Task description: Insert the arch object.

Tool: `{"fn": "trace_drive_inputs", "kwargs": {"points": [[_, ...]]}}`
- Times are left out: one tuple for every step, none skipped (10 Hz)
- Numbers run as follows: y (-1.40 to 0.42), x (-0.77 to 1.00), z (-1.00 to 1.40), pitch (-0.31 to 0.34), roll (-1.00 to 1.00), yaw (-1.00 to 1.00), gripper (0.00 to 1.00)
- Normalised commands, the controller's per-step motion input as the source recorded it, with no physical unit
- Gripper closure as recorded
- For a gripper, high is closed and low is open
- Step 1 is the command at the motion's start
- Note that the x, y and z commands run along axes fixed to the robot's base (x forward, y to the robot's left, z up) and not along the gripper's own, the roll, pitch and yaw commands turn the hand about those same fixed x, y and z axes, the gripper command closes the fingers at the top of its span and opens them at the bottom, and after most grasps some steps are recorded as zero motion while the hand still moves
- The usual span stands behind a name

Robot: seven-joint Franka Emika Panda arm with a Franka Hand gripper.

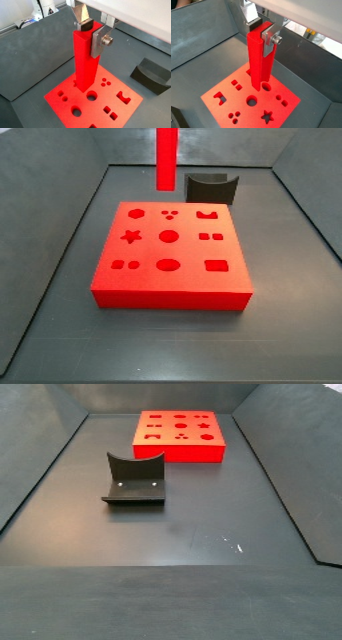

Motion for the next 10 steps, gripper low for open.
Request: {"fn": "trace_drive_inputs", "kwargs": {"points": [[0.0,0.0,0.0,0.0,0.01,0.0,1.0],[0.0,0.29,-0.17,0.034,0.01,-0.3,1.0],[0.07,0.6,-0.41,0.0,0.0,-0.61,1.0],[0.09,0.48,-0.52,0.0,0.07,-0.74,1.0],[0.13,0.39,-0.42,0.0,0.06,-0.83,1.0],[0.22,0.3,-0.24,0.0,0.0,-0.82,1.0],[0.23,0.28,-0.1,0.026,0.0,-0.8,1.0],[0.22,0.28,-0.09,0.016,0.0,-0.81,1.0],[0.22,0.28,-0.09,0.02,0.0,-0.81,1.0],[0.23,0.27,-0.1,0.026,0.0,-0.81,1.0]]}}
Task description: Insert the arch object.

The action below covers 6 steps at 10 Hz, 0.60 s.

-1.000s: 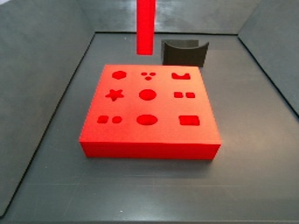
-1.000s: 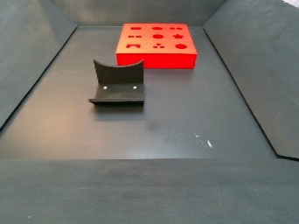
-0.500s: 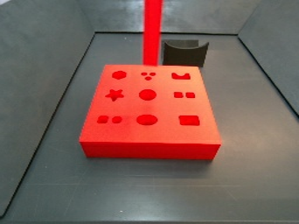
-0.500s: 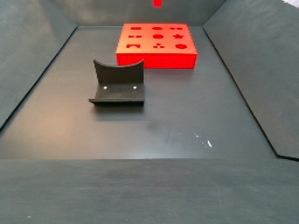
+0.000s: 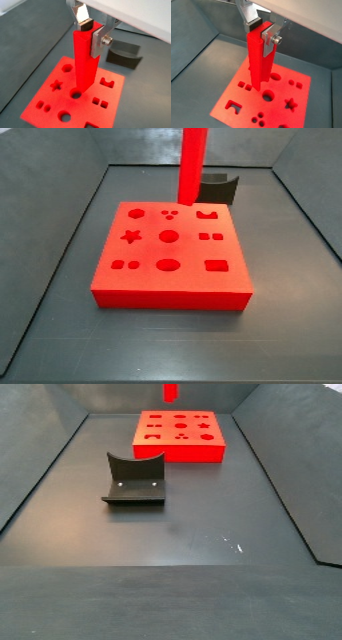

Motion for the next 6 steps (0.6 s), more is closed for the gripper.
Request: {"fn": "trace_drive_inputs", "kwargs": {"points": [[0.23,0.27,-0.11,0.037,0.0,-0.79,1.0],[0.27,0.33,-0.07,0.053,0.0,-0.74,1.0],[0.38,0.31,-0.04,0.111,-0.01,-0.55,1.0],[0.27,0.22,-0.05,0.053,-0.06,-0.36,1.0],[0.26,0.46,-0.16,0.02,-0.06,-0.68,1.0],[0.23,0.38,-0.23,0.006,-0.02,-0.77,1.0]]}}
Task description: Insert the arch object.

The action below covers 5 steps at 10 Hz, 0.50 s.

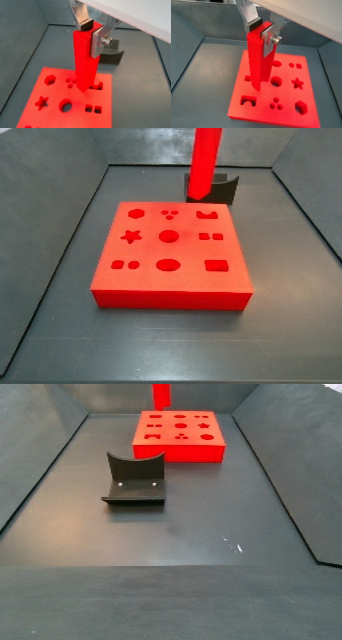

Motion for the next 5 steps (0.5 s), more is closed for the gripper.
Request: {"fn": "trace_drive_inputs", "kwargs": {"points": [[0.18,0.26,-0.27,0.0,0.0,-0.87,1.0],[0.14,0.18,-0.28,0.0,0.0,-0.92,1.0],[0.12,0.13,-0.29,0.0,0.0,-0.93,1.0],[0.09,0.05,-0.28,0.006,0.01,-0.95,1.0],[0.05,0.03,-0.22,0.0,0.0,-0.99,1.0]]}}
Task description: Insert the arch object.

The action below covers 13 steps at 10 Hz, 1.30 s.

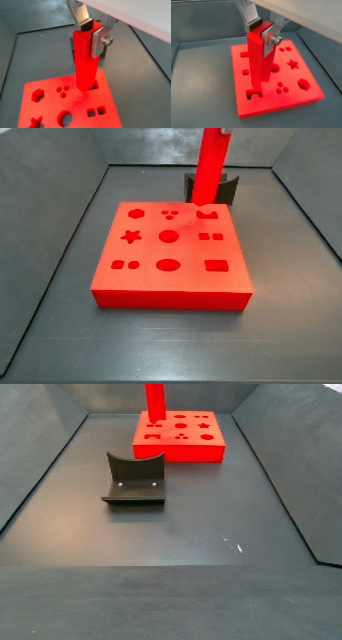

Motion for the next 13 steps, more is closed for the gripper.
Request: {"fn": "trace_drive_inputs", "kwargs": {"points": [[0.0,0.03,-0.14,0.0,0.0,-1.0,1.0],[0.0,0.12,-0.08,0.0,-0.09,-0.95,1.0],[0.0,0.16,-0.04,-0.011,-0.12,-0.94,1.0],[0.0,0.17,-0.04,-0.021,-0.15,-0.91,1.0],[0.06,0.19,0.0,-0.074,-0.23,-0.77,1.0],[0.07,0.26,-0.04,-0.067,-0.19,-0.81,1.0],[0.11,0.24,-0.11,-0.039,-0.13,-0.83,1.0],[0.16,0.03,-0.06,0.0,-0.06,-0.68,1.0],[0.06,0.0,-0.19,-0.014,-0.06,-0.57,1.0],[0.01,0.0,-0.14,-0.044,-0.02,-0.47,1.0],[0.0,0.0,-0.05,-0.02,0.0,-0.29,1.0],[0.0,0.0,-0.1,-0.024,0.06,-0.23,1.0],[0.0,0.0,-0.1,-0.016,0.04,-0.14,1.0]]}}
